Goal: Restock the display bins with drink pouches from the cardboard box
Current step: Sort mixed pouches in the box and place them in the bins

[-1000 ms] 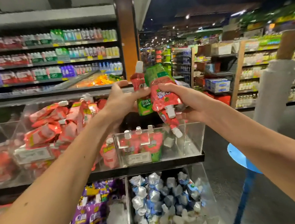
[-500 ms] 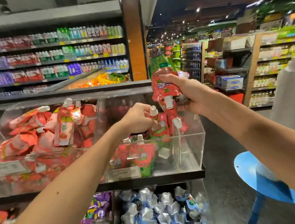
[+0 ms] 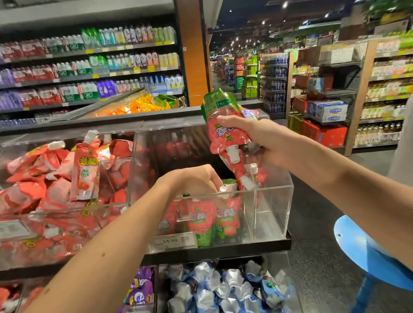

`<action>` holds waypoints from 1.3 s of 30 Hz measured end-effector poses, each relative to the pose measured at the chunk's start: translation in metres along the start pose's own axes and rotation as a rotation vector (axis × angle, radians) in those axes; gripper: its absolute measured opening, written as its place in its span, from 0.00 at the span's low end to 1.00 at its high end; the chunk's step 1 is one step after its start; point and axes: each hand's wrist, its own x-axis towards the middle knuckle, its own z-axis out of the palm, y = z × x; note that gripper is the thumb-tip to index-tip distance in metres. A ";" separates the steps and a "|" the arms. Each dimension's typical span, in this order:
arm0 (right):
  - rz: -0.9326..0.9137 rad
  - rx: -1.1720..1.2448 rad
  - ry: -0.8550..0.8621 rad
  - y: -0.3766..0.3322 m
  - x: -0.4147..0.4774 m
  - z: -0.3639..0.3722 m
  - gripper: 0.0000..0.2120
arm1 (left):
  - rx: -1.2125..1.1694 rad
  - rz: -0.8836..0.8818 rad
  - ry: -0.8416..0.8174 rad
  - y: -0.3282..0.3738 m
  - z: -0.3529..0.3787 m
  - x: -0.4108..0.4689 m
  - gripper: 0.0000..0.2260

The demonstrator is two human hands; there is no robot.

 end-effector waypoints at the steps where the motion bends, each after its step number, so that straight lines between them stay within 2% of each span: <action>1: 0.004 0.001 -0.001 0.001 0.000 0.001 0.45 | -0.001 0.021 -0.004 0.000 -0.003 -0.005 0.08; 3: 0.011 0.002 -0.006 0.002 0.000 0.003 0.48 | -0.038 0.067 0.074 0.001 -0.013 -0.019 0.12; 5: 0.018 0.003 -0.012 0.001 0.002 0.005 0.51 | -0.161 0.107 0.229 0.004 -0.026 -0.038 0.17; 7: 0.020 0.012 -0.040 0.000 0.002 0.007 0.52 | -0.312 0.161 0.444 0.005 -0.038 -0.057 0.23; 8: 0.019 0.005 -0.051 -0.002 0.001 0.009 0.52 | -0.308 0.208 0.584 0.004 -0.043 -0.066 0.28; 10: 0.020 -0.038 -0.087 -0.006 -0.001 0.013 0.50 | -0.073 0.332 0.801 0.000 -0.050 -0.076 0.41; 11: 0.015 -0.060 -0.122 -0.009 -0.005 0.016 0.45 | 0.095 0.395 0.839 -0.003 -0.052 -0.078 0.44; 13: 0.011 -0.097 -0.224 -0.013 -0.006 0.021 0.36 | 0.377 0.469 0.842 -0.006 -0.053 -0.079 0.41; 14: 0.014 -0.115 -0.279 -0.015 -0.008 0.023 0.35 | 0.453 0.485 0.847 -0.008 -0.053 -0.080 0.38; 18: 0.048 -0.063 -0.389 -0.013 -0.008 0.033 0.31 | 0.557 0.497 0.943 -0.023 -0.052 -0.093 0.28; 20: 0.091 0.043 -0.370 -0.009 -0.003 0.037 0.33 | 0.560 0.452 0.944 -0.027 -0.049 -0.102 0.20; 22: 0.115 0.085 -0.308 -0.005 0.002 0.043 0.32 | 0.524 0.318 0.923 -0.028 -0.046 -0.109 0.14; 26: 0.156 0.092 -0.193 0.000 0.006 0.051 0.25 | 0.577 0.130 0.954 -0.031 -0.032 -0.111 0.18; 28: 0.168 0.067 -0.169 0.002 0.008 0.055 0.22 | 0.517 0.031 0.867 -0.026 -0.023 -0.109 0.14; 30: 0.177 0.028 -0.135 0.006 0.010 0.058 0.17 | 0.564 -0.071 0.814 -0.022 -0.019 -0.099 0.13; 31: 0.176 0.017 -0.128 0.008 0.012 0.059 0.16 | 0.580 -0.130 0.795 -0.021 -0.018 -0.094 0.15; 34: 0.189 -0.016 -0.092 0.012 0.016 0.062 0.24 | 0.640 -0.313 0.655 -0.019 -0.019 -0.078 0.19; 37: 0.179 -0.011 -0.078 0.013 0.021 0.063 0.11 | 0.820 -0.372 0.546 -0.021 -0.018 -0.057 0.12; 39: 0.189 -0.025 -0.091 0.014 0.024 0.065 0.11 | 0.839 -0.372 0.538 -0.022 -0.021 -0.042 0.14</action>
